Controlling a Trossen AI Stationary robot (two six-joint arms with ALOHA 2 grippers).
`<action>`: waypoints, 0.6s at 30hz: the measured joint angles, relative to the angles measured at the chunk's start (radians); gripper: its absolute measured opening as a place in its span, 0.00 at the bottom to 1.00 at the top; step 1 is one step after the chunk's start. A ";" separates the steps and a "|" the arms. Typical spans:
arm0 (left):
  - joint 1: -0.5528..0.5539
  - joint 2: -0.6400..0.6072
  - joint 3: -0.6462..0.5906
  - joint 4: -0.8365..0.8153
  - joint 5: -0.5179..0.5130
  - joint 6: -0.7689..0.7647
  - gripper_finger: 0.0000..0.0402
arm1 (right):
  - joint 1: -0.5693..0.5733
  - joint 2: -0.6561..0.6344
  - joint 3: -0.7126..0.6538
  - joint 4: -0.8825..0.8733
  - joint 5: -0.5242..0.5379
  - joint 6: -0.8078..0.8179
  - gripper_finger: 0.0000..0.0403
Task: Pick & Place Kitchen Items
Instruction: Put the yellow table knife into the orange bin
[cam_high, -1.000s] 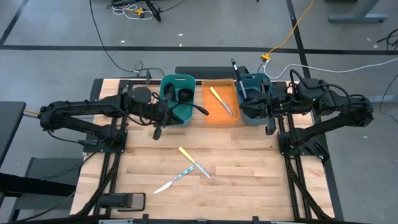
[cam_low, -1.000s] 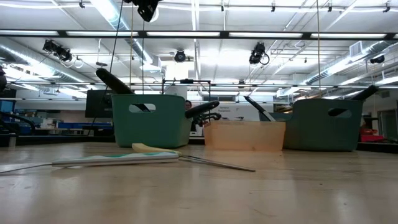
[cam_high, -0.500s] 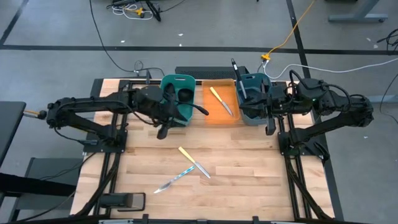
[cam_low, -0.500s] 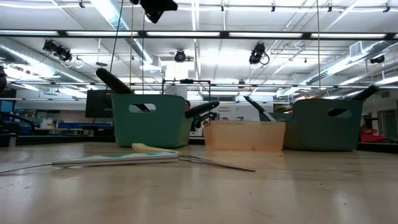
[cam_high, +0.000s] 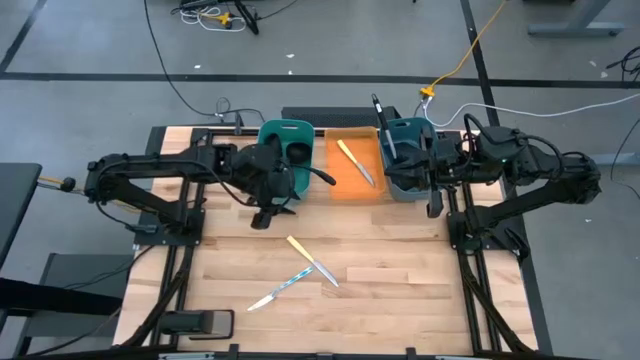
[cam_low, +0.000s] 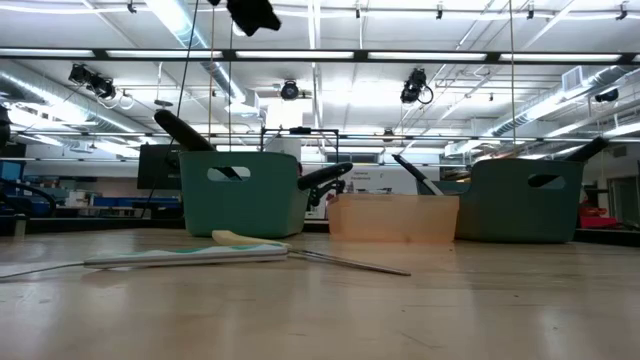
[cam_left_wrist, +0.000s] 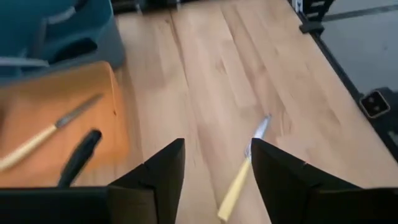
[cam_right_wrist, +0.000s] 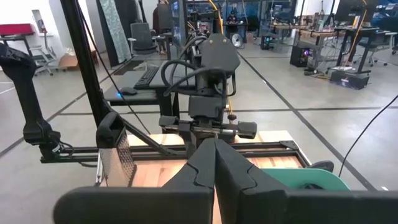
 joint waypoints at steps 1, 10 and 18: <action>-0.003 0.002 0.001 0.001 0.000 0.009 0.48 | 0.000 0.000 0.000 -0.003 0.000 -0.002 0.01; -0.045 0.036 0.003 -0.031 0.026 0.128 0.52 | 0.000 0.000 0.000 -0.016 0.000 -0.006 0.02; -0.095 0.107 0.000 -0.075 0.021 0.144 0.52 | 0.000 0.000 0.000 -0.025 0.000 0.005 0.03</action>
